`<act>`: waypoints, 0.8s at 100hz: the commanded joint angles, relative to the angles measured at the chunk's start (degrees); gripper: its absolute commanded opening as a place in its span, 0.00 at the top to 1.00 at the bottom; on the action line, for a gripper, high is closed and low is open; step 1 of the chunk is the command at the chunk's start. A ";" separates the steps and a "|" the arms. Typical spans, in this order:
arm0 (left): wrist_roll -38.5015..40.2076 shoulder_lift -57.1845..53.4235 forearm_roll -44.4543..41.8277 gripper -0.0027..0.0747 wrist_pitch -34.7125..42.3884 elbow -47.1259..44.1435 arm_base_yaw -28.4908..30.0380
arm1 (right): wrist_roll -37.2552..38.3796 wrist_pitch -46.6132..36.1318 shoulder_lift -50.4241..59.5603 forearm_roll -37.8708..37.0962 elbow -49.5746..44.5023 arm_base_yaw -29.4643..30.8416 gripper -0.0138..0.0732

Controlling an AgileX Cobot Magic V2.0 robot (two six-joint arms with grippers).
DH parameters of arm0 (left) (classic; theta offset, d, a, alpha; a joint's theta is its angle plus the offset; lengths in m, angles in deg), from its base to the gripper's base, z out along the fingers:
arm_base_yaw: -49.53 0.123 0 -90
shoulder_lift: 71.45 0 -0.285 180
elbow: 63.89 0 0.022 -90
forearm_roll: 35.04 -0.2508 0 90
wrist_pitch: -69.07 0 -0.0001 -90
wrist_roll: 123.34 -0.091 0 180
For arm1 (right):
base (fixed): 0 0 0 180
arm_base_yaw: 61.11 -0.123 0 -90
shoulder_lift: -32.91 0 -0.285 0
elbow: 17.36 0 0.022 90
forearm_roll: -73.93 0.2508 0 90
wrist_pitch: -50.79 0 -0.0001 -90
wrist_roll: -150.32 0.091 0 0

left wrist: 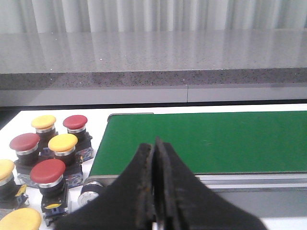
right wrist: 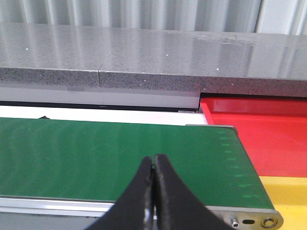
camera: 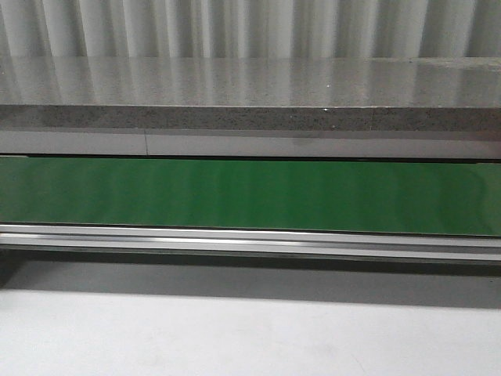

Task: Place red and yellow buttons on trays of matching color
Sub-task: 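Move the left gripper down over the yellow button in the pile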

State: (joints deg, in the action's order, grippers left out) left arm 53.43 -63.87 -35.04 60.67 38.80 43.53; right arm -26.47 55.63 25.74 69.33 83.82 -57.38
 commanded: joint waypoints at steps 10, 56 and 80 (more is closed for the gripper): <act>0.26 -2.04 0.00 0.99 2.73 -0.11 0.08 | -0.06 -4.21 0.82 -0.77 1.12 0.36 0.92; 0.26 11.68 -5.08 0.99 -24.66 23.23 0.08 | -0.06 -4.21 0.82 -0.77 1.12 0.36 0.92; 0.66 25.39 -4.07 0.99 -29.33 29.90 0.08 | -0.06 -4.21 0.82 -0.77 1.12 0.36 0.92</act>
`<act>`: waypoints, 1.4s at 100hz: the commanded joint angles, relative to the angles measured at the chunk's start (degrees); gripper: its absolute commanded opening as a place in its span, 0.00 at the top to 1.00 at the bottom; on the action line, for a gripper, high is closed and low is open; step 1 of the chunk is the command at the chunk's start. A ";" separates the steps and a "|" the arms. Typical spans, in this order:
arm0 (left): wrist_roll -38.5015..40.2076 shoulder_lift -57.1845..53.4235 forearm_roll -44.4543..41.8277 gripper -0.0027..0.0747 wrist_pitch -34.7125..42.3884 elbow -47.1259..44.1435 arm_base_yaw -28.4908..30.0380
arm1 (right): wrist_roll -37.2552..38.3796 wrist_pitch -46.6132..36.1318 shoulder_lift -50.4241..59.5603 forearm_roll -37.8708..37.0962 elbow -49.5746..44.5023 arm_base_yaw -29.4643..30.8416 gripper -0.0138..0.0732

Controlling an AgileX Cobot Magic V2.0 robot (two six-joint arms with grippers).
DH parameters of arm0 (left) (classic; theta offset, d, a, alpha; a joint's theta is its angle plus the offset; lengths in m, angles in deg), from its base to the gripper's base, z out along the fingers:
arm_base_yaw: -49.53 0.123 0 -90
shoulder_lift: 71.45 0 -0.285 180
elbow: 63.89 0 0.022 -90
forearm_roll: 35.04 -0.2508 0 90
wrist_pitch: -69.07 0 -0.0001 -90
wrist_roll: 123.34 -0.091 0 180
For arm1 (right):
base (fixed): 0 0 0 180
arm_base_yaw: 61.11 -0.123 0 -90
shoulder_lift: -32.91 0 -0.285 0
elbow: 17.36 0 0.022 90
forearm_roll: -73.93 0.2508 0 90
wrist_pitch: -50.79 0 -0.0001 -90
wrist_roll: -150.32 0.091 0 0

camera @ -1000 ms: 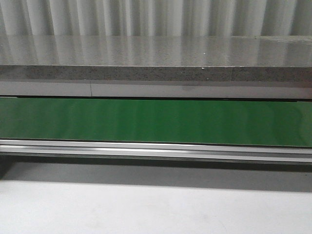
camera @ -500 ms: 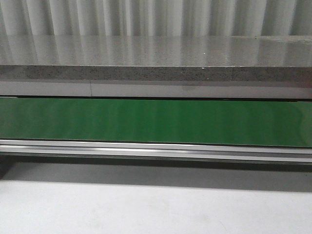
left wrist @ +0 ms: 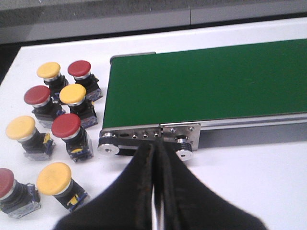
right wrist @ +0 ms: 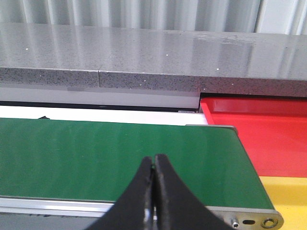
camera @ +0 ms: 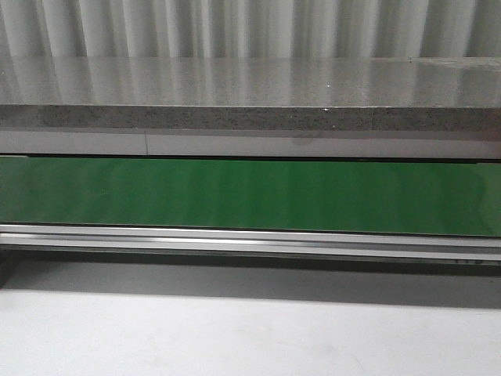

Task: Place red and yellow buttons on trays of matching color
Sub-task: 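Move the left gripper down over the yellow button in the pile, then grasp the yellow button with the left gripper and lift it over the belt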

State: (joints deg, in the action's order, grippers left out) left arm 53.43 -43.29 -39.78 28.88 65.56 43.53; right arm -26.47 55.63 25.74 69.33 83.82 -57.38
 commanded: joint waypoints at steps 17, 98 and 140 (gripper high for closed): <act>7.77 14.23 0.01 0.95 1.97 6.33 0.08 | -0.06 -4.21 0.82 -0.77 1.12 0.36 0.92; 11.69 44.13 1.55 0.24 -12.82 23.20 21.89 | -0.06 -4.21 0.82 -0.77 1.12 0.36 0.92; 10.55 52.40 4.73 0.24 -13.84 23.35 28.65 | -0.06 -4.21 0.82 -0.77 1.12 0.36 0.92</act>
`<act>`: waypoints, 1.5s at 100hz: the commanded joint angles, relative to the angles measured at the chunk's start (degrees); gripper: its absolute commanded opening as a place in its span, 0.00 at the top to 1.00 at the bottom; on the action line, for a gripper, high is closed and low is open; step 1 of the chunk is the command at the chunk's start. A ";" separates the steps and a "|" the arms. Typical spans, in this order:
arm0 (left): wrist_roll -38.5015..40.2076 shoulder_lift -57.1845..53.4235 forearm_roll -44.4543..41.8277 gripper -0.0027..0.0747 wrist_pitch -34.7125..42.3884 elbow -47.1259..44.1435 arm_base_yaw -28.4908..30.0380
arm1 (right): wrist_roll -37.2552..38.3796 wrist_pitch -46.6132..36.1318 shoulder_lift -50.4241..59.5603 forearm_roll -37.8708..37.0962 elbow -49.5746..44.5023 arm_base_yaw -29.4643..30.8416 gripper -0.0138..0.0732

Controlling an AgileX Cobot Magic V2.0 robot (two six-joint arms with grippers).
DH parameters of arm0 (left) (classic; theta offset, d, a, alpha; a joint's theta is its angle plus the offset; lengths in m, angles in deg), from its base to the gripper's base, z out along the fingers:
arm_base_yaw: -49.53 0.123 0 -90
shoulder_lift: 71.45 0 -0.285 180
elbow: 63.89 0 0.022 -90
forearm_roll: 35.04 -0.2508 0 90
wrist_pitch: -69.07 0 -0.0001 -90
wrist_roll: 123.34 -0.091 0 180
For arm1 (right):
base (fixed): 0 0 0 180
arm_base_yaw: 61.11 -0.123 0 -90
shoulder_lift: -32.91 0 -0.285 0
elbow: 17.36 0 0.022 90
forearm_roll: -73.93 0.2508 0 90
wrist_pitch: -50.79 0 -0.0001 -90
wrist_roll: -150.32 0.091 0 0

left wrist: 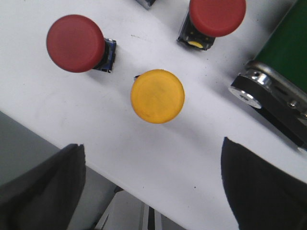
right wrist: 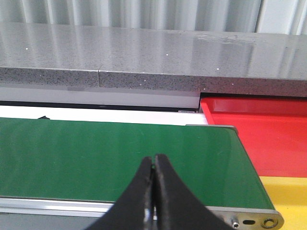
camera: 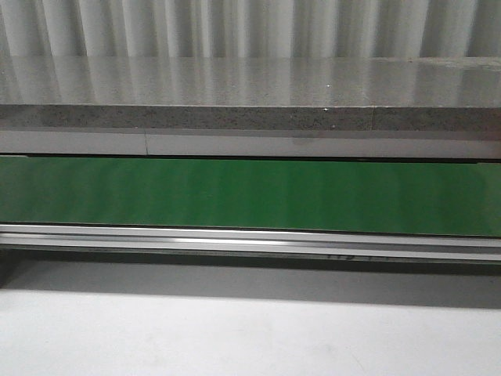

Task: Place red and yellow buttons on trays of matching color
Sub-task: 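Grasp the yellow button with the left gripper and lift it over the belt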

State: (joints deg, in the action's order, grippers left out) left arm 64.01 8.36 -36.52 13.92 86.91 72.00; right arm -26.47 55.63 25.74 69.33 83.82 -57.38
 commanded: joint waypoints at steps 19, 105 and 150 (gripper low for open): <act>-0.03 5.03 4.10 0.24 4.04 2.00 0.18 | -0.06 -4.21 0.82 -0.77 1.12 0.36 0.92; 0.08 15.53 4.46 0.76 14.02 2.00 0.18 | -0.06 -4.21 0.82 -0.77 1.12 0.36 0.92; -1.60 4.04 4.46 0.81 10.85 3.07 -1.10 | -0.06 -4.21 0.82 -0.77 1.12 0.36 0.92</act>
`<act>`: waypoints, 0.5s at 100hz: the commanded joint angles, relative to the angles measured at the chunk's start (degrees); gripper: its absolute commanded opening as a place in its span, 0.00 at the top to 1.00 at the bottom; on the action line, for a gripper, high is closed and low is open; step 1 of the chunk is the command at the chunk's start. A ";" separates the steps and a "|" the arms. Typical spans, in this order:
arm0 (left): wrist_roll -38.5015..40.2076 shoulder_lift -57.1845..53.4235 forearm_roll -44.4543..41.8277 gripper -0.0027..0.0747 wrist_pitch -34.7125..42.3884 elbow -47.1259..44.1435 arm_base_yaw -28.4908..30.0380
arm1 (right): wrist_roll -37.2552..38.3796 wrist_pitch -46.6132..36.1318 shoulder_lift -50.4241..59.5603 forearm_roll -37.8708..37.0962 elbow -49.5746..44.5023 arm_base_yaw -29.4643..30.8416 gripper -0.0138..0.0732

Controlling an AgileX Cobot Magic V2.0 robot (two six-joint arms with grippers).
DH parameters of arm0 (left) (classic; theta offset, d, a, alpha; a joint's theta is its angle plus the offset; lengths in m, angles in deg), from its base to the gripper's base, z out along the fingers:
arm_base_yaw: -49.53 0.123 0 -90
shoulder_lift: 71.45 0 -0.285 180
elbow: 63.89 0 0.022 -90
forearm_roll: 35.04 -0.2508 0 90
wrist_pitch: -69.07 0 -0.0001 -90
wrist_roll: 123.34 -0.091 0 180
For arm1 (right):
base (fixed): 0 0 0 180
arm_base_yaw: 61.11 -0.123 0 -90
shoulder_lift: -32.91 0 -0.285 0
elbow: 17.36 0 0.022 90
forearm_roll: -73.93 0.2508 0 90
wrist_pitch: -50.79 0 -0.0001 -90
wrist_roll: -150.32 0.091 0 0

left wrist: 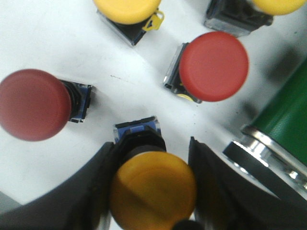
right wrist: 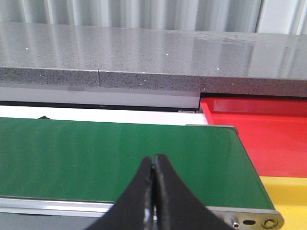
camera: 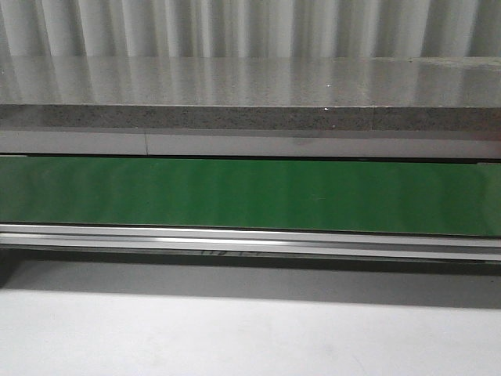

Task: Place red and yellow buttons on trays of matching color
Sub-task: 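Grasp the yellow button with the left gripper and lift it over the belt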

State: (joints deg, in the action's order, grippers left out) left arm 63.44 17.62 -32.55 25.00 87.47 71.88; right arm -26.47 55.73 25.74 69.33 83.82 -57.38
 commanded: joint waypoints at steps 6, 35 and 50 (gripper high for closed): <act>-1.25 -7.30 0.50 0.81 -1.62 3.63 -1.88 | -0.06 -4.31 0.82 -0.77 1.12 0.36 0.92; -3.82 -8.51 0.50 0.81 -7.56 13.48 -10.68 | -0.06 -4.31 0.82 -0.77 1.12 0.36 0.92; -3.82 -5.13 0.50 0.81 -7.52 16.11 -15.94 | -0.06 -4.31 0.82 -0.77 1.12 0.36 0.92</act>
State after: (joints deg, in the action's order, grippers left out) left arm 59.65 11.88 -32.66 16.05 100.70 58.61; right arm -26.47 55.73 25.74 69.33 83.82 -57.38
